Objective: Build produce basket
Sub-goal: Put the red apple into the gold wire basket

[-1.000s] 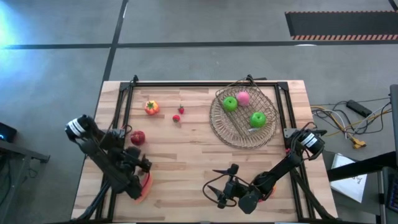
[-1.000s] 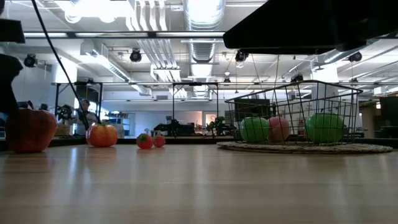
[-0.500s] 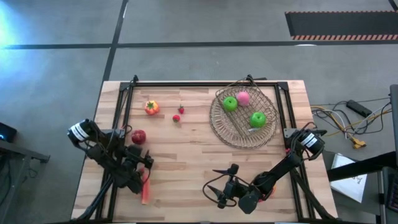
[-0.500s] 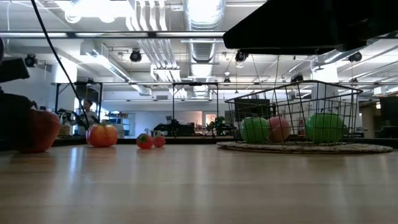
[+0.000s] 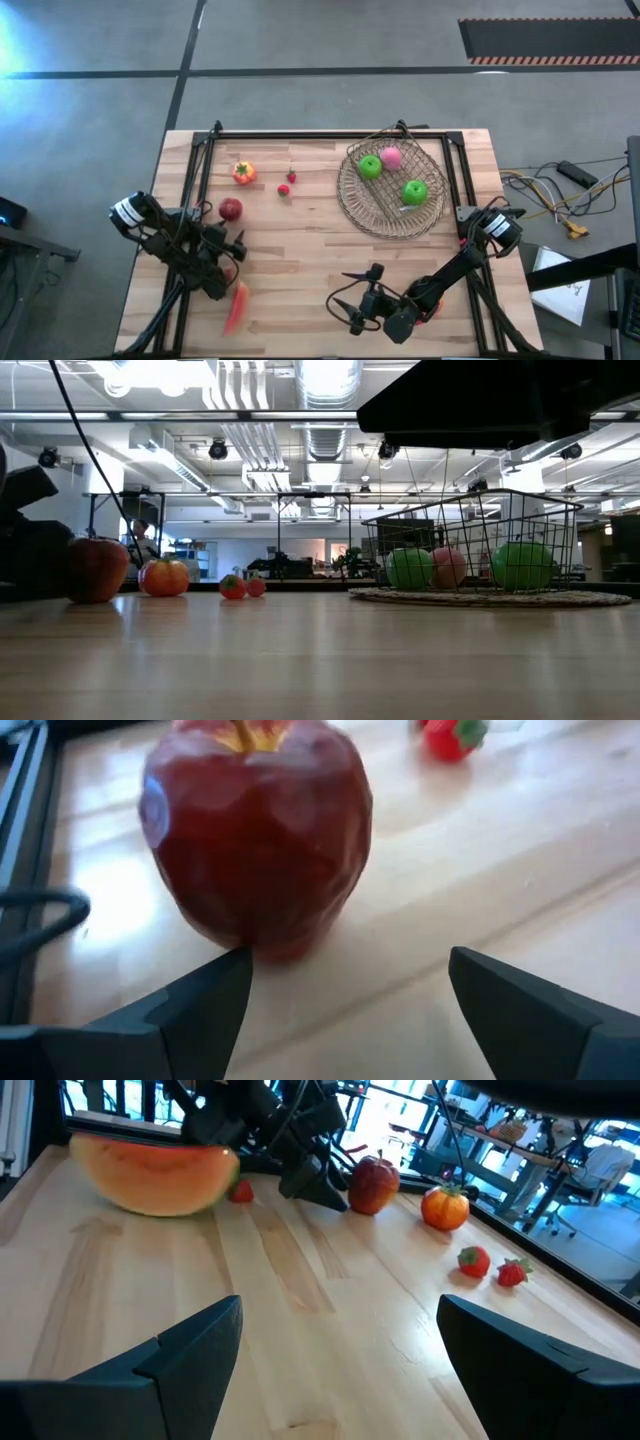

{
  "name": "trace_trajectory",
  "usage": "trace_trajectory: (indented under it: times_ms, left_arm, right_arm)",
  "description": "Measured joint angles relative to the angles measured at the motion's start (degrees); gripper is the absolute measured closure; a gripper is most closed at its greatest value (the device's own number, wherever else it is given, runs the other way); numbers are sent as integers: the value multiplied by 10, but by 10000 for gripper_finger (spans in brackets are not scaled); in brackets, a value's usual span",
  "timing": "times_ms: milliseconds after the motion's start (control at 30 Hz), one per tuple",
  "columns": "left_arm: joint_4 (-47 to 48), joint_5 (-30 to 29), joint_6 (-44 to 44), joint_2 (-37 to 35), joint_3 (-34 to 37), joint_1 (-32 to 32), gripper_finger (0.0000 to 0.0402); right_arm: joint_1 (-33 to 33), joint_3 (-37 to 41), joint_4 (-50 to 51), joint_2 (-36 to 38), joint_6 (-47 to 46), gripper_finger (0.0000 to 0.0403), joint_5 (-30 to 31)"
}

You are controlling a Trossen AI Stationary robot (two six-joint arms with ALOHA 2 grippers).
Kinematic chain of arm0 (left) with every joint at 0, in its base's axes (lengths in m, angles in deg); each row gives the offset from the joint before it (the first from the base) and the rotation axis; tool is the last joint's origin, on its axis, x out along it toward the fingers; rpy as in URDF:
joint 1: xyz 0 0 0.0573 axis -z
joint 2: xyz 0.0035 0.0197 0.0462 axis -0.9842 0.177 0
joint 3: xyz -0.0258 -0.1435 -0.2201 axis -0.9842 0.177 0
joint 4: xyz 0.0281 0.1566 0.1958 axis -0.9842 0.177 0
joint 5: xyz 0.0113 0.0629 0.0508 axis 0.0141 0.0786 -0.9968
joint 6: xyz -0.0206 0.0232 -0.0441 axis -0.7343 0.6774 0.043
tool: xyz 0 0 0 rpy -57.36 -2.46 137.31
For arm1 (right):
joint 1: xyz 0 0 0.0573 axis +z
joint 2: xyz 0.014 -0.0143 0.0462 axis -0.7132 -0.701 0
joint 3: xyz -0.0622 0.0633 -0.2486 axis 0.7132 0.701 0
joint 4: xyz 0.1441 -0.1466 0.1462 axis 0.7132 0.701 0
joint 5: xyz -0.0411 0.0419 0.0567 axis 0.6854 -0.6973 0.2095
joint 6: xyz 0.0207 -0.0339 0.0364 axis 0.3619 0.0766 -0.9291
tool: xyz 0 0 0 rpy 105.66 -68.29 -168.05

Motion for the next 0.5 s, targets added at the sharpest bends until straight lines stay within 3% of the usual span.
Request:
trace_trajectory:
  times_ms: [233,500]
  left_arm:
    - [-20,-47,3,-1,31,-15,79]
    - [-23,-30,7,-1,28,-77,79]
  right_arm:
    - [-6,0,-2,0,-22,77,0]
    - [-17,-4,-15,0,-22,77,-1]
